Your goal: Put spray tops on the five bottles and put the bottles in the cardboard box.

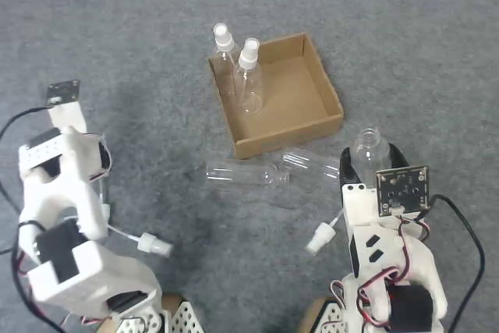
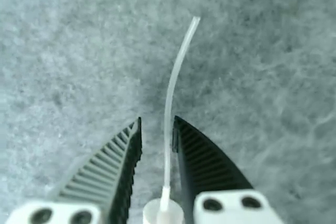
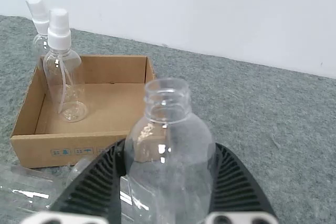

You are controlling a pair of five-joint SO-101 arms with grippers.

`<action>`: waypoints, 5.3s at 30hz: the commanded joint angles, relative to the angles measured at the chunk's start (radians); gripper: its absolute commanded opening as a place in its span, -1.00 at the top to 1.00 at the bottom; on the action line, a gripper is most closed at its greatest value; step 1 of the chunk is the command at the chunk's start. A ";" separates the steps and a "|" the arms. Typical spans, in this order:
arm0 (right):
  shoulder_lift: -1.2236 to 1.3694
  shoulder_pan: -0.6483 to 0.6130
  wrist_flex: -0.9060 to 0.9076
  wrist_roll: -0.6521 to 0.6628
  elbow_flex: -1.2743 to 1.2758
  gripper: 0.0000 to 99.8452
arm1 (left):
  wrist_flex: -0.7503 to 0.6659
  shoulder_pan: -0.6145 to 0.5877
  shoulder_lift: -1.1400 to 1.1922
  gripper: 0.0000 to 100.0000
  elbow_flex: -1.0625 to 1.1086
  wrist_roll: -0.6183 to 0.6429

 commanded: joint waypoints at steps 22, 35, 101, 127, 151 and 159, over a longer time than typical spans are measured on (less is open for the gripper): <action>0.001 0.002 -0.030 -0.002 -0.044 0.88 | 0.057 -0.381 -0.071 0.83 0.002 -0.247; 0.001 0.002 -0.030 -0.002 -0.044 0.88 | 0.282 -0.482 -0.080 0.70 -0.091 -0.307; 0.001 0.002 -0.030 -0.002 -0.043 0.88 | 0.594 -0.285 -0.080 0.54 -0.226 -1.447; 0.001 0.002 -0.030 -0.002 -0.043 0.88 | 0.381 -0.241 -0.080 0.54 0.007 -1.602; 0.001 0.002 -0.030 -0.002 -0.043 0.88 | 0.376 -0.201 -0.080 0.90 0.074 -1.381; 0.001 0.002 -0.030 -0.002 -0.043 0.88 | 0.399 -0.175 -0.081 0.91 0.051 -1.211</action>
